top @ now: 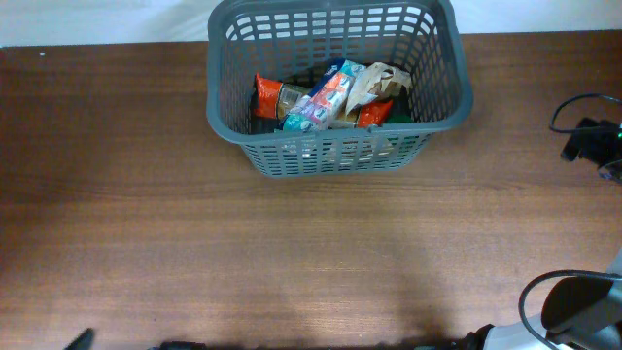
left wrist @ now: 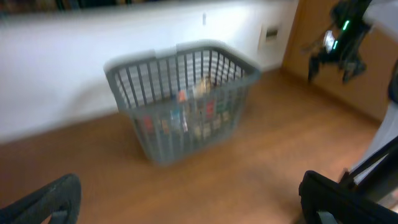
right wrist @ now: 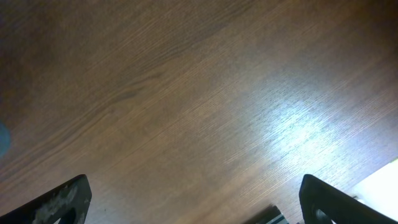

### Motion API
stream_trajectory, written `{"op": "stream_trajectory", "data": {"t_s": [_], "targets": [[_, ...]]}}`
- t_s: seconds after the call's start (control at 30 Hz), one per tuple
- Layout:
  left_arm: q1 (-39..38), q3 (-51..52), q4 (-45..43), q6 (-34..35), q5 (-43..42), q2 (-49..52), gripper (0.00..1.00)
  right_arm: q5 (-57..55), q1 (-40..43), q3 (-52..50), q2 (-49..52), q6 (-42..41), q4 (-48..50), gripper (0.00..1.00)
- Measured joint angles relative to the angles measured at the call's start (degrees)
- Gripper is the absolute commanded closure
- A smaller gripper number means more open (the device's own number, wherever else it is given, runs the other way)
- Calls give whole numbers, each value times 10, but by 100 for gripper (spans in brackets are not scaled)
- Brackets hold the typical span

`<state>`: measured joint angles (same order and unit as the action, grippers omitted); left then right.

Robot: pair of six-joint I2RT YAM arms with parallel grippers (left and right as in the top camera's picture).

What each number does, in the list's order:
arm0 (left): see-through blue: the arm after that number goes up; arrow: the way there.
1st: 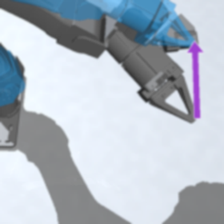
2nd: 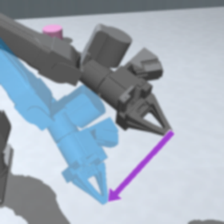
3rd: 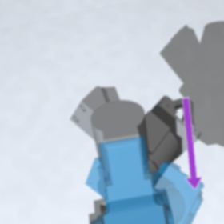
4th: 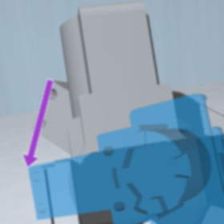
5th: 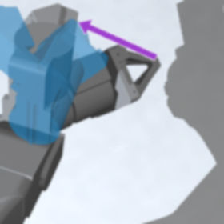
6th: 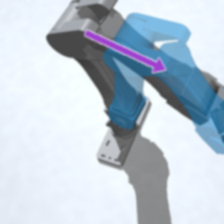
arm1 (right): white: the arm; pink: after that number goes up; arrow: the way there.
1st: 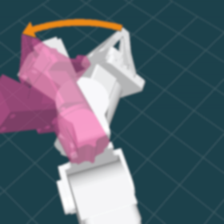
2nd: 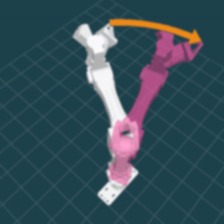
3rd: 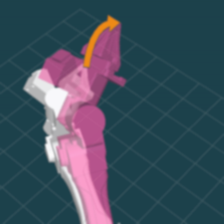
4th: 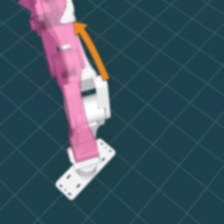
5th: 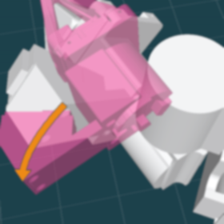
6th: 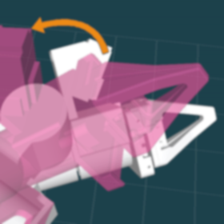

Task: Pack container
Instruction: 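Release the snack bag in the basket and pull the left gripper back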

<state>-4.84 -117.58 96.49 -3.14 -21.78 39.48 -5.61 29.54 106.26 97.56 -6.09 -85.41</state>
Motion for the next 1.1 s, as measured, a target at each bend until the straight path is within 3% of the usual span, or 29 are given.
{"op": "stream_trajectory", "data": {"t_s": [0.1,0.3,0.43,0.67,0.83,1.1], "targets": [[0,111,-32,34,3,-29,1,0,0,0,0,0,0,1],[1,297,-238,178,7,-33,1,0,0,0,0,0,0,1],[1,382,-248,230,10,-28,1,0,0,0,0,0,0,1],[1,447,-219,255,21,-29,1,0,0,0,0,0,0,1],[1,494,-247,247,43,-30,1,0,0,0,0,0,0,1],[1,681,-528,41,40,-31,1,0,0,0,0,0,0,1]]}}
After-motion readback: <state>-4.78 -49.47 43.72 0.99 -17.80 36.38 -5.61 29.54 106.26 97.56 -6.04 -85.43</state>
